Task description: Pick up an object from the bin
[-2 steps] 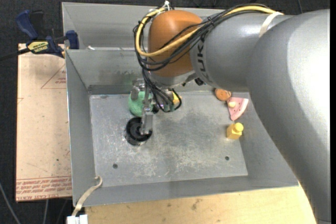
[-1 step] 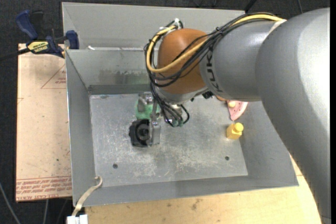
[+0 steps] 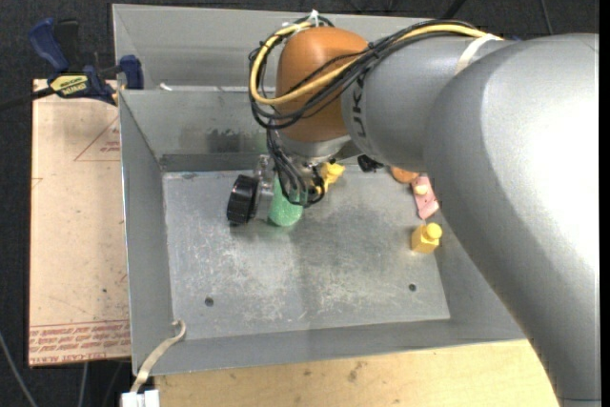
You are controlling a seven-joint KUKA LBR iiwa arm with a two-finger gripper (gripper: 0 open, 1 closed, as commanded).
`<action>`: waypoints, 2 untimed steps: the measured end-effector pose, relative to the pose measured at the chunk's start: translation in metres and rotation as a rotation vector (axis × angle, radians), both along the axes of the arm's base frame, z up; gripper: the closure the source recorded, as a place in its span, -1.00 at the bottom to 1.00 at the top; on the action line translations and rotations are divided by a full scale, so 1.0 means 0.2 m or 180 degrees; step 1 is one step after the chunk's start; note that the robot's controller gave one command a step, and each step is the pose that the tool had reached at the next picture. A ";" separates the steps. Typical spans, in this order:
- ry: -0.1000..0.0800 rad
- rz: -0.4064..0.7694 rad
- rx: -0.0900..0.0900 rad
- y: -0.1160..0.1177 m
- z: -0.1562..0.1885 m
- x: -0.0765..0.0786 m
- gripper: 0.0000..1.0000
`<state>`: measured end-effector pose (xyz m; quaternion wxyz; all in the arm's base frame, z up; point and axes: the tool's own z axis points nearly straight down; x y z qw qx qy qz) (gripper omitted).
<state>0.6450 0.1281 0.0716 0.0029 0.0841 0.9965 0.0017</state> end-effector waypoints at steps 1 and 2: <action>0.0001 -0.0003 0.0001 0.00 0.00 0.00 1.00; 0.0034 0.0016 -0.0009 0.02 0.26 -0.06 1.00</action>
Offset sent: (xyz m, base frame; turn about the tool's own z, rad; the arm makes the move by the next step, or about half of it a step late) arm -0.0249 0.0151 0.1480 -0.0103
